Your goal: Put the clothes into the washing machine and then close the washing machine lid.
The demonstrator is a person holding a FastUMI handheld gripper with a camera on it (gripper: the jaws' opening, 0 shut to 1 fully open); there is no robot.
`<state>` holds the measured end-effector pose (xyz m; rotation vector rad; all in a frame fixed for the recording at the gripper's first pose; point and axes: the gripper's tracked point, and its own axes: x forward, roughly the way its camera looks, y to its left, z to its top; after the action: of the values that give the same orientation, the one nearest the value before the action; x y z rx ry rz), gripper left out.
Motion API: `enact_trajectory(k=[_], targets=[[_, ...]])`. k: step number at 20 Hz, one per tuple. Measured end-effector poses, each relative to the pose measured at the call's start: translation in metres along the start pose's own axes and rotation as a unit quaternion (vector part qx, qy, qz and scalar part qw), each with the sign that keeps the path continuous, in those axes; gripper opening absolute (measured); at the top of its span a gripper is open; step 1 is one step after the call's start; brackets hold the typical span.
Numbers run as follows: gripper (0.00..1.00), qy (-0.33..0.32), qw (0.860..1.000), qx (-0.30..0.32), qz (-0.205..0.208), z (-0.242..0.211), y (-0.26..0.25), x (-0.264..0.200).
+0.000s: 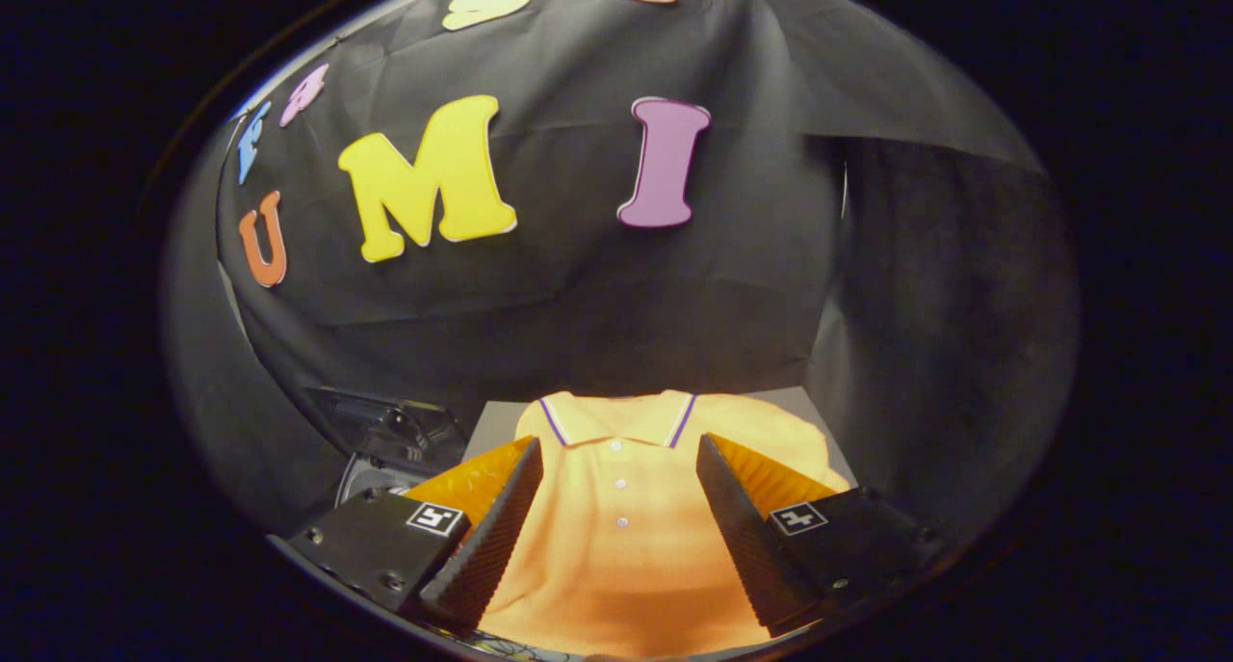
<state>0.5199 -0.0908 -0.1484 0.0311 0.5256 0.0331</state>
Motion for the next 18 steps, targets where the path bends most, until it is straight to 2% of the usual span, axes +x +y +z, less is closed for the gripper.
enact_trajectory(k=[6,11,15,18], targets=[[1.00,0.086,0.996,0.030,-0.009,-0.034,-0.004,0.040],[1.00,0.128,0.991,0.027,-0.016,-0.051,-0.005,0.059],[1.00,0.150,0.988,0.023,-0.031,-0.068,-0.008,0.071],[0.98,0.135,0.990,0.000,-0.041,-0.065,-0.013,0.072]])
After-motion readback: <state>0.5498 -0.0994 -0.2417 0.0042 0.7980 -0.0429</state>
